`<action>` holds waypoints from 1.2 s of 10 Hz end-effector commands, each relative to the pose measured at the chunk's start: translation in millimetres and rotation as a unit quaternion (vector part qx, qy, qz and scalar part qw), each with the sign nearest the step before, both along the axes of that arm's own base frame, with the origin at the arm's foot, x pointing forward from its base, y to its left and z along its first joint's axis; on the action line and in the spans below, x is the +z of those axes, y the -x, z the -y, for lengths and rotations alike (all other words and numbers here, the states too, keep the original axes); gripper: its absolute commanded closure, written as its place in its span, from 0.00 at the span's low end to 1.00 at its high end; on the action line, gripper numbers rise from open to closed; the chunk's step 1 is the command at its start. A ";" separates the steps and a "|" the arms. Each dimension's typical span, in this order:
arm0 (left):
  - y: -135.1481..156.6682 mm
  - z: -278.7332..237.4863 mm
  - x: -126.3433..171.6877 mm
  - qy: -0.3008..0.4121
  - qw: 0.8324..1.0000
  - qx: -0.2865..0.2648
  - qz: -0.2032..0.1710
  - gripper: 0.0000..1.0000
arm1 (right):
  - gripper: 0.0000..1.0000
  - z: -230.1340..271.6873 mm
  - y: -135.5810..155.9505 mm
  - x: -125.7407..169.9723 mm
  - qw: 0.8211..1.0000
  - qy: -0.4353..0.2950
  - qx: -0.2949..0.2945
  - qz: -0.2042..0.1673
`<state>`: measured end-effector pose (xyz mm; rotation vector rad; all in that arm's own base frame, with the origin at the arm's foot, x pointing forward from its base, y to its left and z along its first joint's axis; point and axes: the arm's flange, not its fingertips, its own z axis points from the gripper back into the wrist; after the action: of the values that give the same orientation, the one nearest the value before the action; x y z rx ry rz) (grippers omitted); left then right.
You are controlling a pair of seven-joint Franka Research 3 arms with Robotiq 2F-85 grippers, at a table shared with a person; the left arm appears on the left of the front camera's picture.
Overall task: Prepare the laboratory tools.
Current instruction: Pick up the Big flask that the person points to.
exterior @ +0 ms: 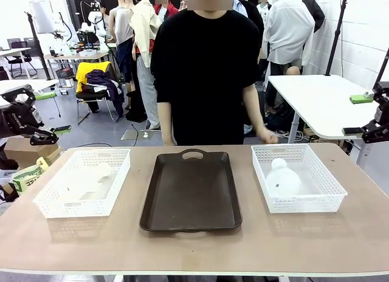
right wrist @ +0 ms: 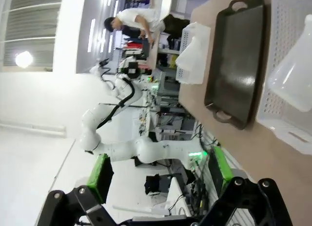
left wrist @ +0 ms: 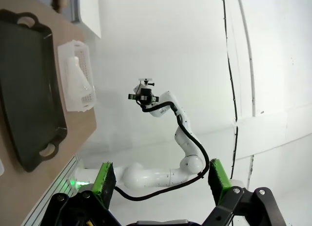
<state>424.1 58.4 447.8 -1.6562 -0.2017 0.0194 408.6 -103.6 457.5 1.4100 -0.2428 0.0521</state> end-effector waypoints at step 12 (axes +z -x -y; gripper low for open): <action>-1.6 9.2 -2.8 -0.003 1.000 -0.011 -0.004 0.00 | 0.00 3.2 -5.7 -3.0 0.999 0.026 -0.027 0.003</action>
<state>427.5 47.8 444.4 -1.6422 -0.1751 0.0157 415.8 -105.9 453.6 1.3405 -0.2872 0.0135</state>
